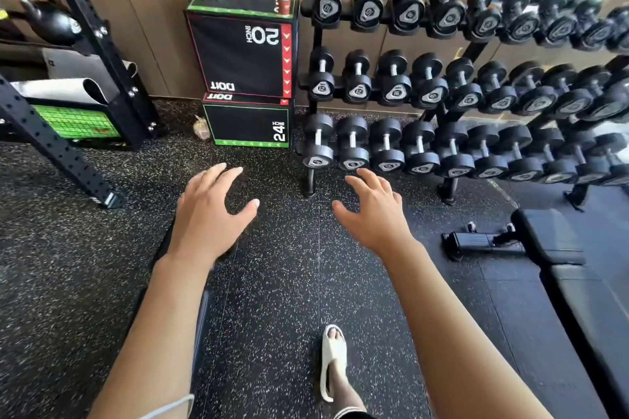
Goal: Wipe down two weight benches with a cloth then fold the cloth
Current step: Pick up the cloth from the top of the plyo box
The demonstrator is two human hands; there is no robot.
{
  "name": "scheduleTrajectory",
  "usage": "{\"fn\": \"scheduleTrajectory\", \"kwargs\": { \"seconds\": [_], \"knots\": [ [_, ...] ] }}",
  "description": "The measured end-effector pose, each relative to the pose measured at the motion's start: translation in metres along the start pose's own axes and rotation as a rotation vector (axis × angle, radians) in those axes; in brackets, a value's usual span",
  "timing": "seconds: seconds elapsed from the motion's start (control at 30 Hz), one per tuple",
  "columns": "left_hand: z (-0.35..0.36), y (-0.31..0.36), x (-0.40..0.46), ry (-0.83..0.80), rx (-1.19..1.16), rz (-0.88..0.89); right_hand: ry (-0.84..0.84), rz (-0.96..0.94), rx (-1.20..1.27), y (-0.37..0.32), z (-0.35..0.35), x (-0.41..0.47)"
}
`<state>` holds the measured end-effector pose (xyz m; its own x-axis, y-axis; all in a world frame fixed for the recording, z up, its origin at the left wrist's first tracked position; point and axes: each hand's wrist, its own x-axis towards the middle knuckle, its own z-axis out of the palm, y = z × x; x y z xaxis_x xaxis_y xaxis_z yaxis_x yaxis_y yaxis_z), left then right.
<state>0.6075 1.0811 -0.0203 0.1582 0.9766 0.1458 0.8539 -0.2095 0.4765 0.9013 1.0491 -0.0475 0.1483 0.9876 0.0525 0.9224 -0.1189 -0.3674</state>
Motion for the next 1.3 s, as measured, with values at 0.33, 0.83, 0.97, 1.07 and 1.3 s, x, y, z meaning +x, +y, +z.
{"fn": "scheduleTrajectory", "kwargs": {
  "seconds": [0.33,0.83,0.97,1.07,1.3],
  "knots": [
    [0.036,0.03,0.133,0.03,0.124,-0.033,-0.014,-0.108,-0.007,0.039,-0.012,0.159],
    [0.059,0.007,0.306,0.061,0.133,-0.099,-0.053,-0.175,0.05,0.029,0.016,0.355],
    [0.055,-0.024,0.367,0.097,0.119,-0.067,-0.043,-0.184,0.064,0.005,0.032,0.415],
    [0.048,-0.056,0.423,0.088,0.115,-0.063,-0.041,-0.173,0.054,-0.022,0.046,0.469],
    [0.025,-0.12,0.531,0.056,0.099,-0.032,-0.035,-0.171,0.044,-0.087,0.072,0.571]
  ]
}}
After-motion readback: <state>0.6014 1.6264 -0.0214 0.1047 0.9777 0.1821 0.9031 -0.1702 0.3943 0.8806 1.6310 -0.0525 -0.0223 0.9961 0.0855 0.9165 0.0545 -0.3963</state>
